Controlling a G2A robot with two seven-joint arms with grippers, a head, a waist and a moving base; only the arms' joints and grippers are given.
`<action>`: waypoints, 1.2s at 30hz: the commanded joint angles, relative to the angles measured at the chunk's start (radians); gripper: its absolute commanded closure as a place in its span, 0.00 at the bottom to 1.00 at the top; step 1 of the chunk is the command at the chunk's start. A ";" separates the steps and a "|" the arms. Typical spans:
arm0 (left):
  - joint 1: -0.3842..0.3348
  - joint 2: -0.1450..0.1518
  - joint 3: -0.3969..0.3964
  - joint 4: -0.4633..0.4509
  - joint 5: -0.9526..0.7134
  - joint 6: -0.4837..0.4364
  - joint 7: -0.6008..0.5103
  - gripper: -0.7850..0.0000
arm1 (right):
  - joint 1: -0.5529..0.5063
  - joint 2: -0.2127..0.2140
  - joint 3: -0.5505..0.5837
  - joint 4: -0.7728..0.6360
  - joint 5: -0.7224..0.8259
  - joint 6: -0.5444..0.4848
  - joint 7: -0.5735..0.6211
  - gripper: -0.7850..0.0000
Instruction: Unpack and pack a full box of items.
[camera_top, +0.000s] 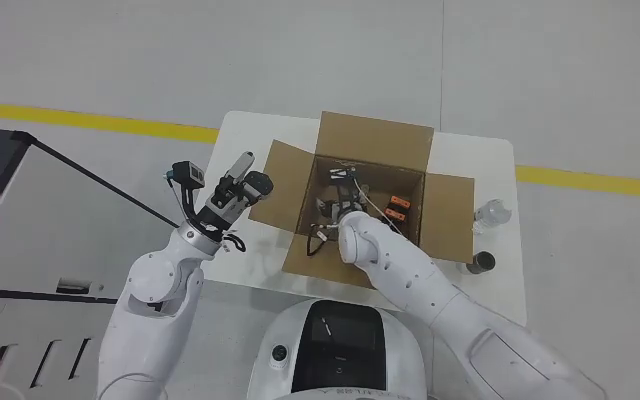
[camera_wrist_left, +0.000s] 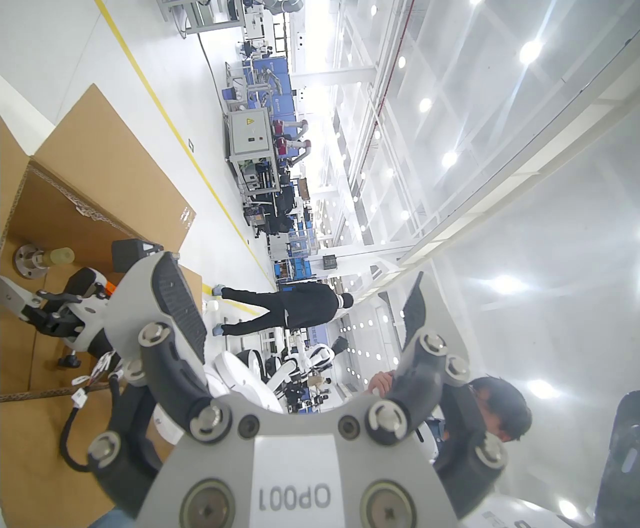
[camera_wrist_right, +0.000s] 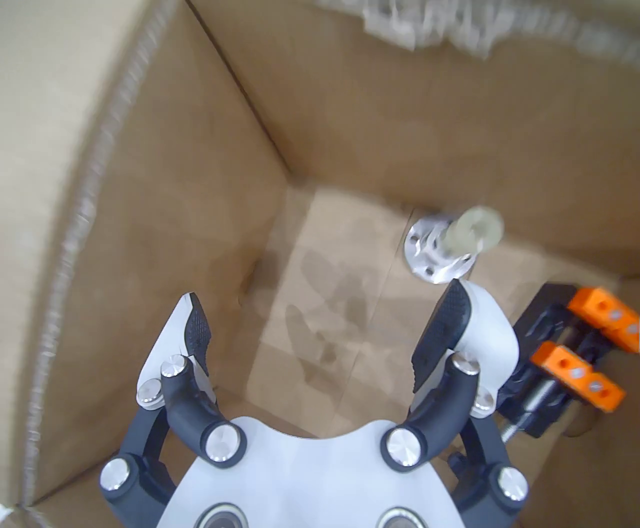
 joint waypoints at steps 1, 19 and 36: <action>0.000 0.000 0.000 0.000 0.000 0.000 0.000 0.00 | -0.007 0.003 0.014 -0.012 -0.017 0.021 0.002 0.08; 0.000 0.000 0.000 0.000 0.000 0.000 0.000 0.00 | -0.040 0.038 0.174 0.000 -0.102 0.057 0.067 0.18; 0.000 0.000 0.000 0.000 0.000 0.000 0.000 0.00 | 0.121 -0.075 0.101 0.342 -0.052 0.013 0.020 0.28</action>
